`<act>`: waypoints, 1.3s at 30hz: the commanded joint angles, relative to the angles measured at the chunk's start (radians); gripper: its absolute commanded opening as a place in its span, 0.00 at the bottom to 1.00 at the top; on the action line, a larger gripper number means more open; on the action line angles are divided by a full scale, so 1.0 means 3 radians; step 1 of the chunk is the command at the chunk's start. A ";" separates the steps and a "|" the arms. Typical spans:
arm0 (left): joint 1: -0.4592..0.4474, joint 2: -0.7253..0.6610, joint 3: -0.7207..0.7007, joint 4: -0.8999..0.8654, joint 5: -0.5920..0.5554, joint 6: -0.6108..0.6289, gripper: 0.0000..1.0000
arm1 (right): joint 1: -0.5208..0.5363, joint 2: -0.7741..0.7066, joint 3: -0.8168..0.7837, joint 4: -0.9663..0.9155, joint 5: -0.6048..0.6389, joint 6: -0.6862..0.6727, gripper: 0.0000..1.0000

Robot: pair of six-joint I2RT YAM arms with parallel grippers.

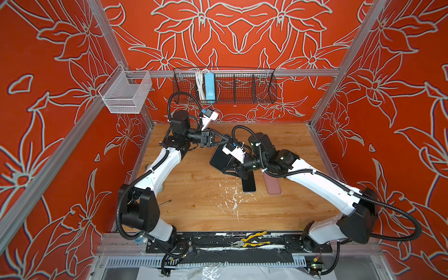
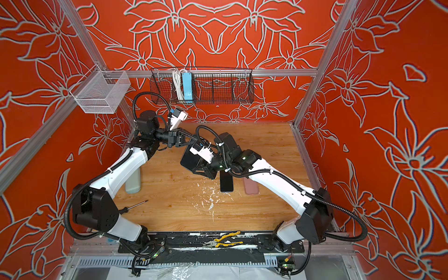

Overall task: Take the phone out of the phone case
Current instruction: Remove the phone case from the phone.

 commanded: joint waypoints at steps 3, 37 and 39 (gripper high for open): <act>-0.0076 0.0128 0.0068 0.0678 -0.0520 -0.0485 0.00 | 0.0347 -0.0060 0.0070 0.0111 0.0032 -0.0345 0.21; -0.0081 -0.0062 0.0175 0.0610 -0.0393 -0.0464 0.00 | -0.0373 -0.0434 -0.0206 -0.0351 -0.0210 -0.0166 0.60; -0.0081 -0.0080 0.0181 0.0618 -0.0398 -0.0466 0.00 | -0.0382 -0.0415 -0.0233 -0.0316 -0.0207 -0.0141 0.60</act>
